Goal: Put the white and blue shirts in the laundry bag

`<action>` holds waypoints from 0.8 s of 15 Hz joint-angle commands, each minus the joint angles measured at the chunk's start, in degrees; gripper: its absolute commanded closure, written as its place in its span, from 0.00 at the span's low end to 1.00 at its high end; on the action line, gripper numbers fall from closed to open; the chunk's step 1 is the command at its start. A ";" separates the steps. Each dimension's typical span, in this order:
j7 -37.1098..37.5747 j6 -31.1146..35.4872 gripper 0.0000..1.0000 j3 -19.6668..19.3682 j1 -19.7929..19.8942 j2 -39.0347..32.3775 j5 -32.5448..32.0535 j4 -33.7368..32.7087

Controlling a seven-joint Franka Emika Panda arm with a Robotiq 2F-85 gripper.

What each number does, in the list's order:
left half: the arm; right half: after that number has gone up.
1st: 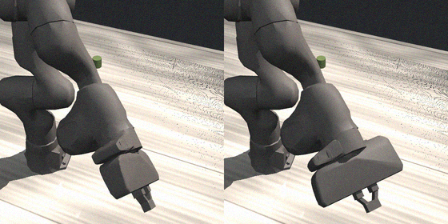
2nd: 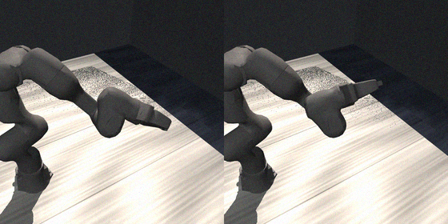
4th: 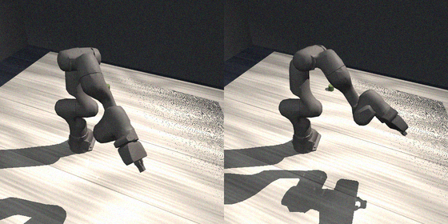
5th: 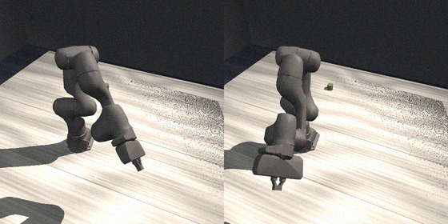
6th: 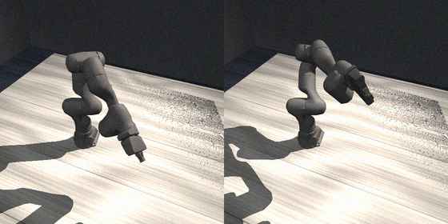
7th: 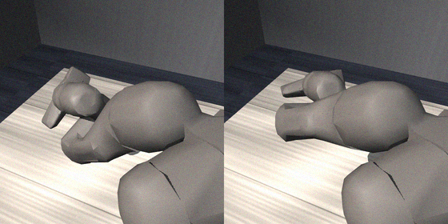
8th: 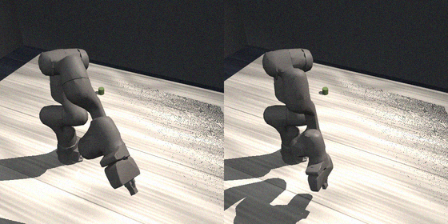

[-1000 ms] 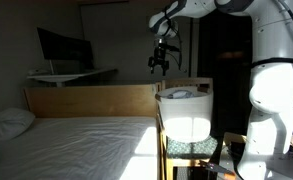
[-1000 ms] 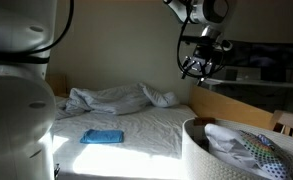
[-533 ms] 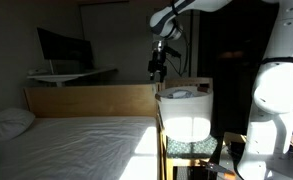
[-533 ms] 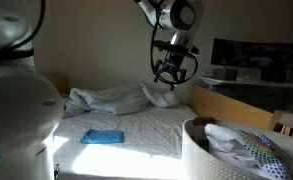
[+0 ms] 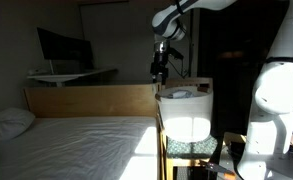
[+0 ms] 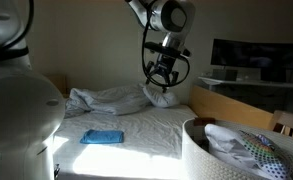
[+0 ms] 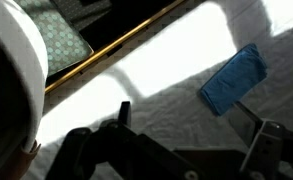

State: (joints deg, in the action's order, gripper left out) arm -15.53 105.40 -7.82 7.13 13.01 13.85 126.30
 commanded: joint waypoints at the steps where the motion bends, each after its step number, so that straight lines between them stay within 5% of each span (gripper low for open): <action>1: 0.62 1.91 0.00 -0.22 -0.57 0.91 -0.70 1.66; 12: -1.97 19.98 0.00 8.64 -11.28 -0.12 -1.36 6.43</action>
State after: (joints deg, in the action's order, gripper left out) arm -15.53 120.15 -0.87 -1.97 12.97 12.74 130.62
